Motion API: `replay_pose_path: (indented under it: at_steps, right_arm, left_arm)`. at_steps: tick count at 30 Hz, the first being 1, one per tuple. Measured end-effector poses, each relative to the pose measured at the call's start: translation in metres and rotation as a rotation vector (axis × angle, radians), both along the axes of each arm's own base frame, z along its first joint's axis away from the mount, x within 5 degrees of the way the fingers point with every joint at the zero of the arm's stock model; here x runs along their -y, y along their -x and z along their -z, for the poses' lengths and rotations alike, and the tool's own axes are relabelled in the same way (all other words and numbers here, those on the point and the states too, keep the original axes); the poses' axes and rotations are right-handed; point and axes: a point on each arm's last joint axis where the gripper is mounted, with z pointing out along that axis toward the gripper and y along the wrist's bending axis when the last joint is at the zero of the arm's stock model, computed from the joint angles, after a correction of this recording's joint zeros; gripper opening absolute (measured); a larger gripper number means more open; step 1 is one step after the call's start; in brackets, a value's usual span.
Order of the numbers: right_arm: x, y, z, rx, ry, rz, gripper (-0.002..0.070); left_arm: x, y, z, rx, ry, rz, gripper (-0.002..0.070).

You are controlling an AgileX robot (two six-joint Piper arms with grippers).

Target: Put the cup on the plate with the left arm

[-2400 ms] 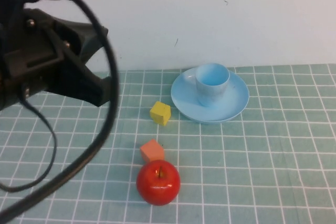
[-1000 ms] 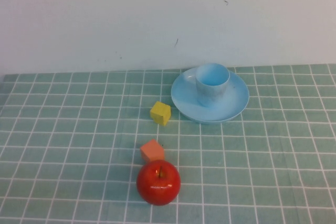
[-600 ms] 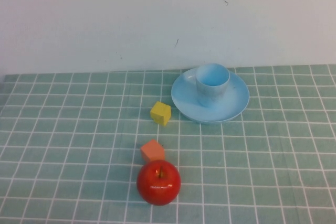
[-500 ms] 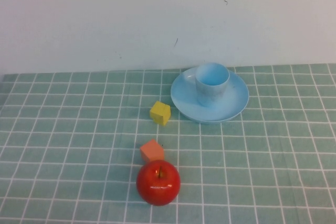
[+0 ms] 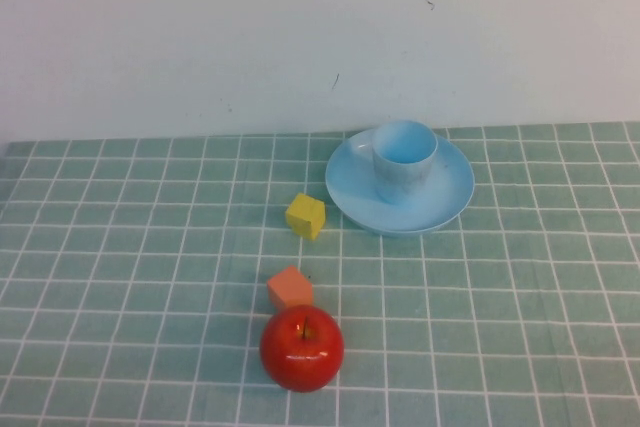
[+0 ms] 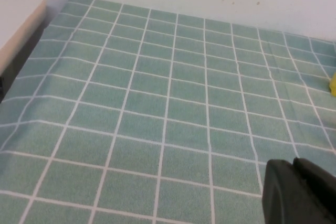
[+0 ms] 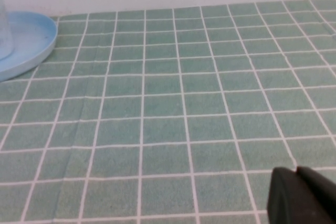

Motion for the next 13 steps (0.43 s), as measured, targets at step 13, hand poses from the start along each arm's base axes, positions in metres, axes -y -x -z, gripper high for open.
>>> replay_pose_path:
  at_steps: [13]
  right_arm:
    - [0.0000, 0.0000, 0.0000, 0.000, 0.000, 0.000, -0.0002]
  left_arm:
    - [0.0001, 0.0000, 0.0001, 0.010, -0.148, 0.047, -0.0001]
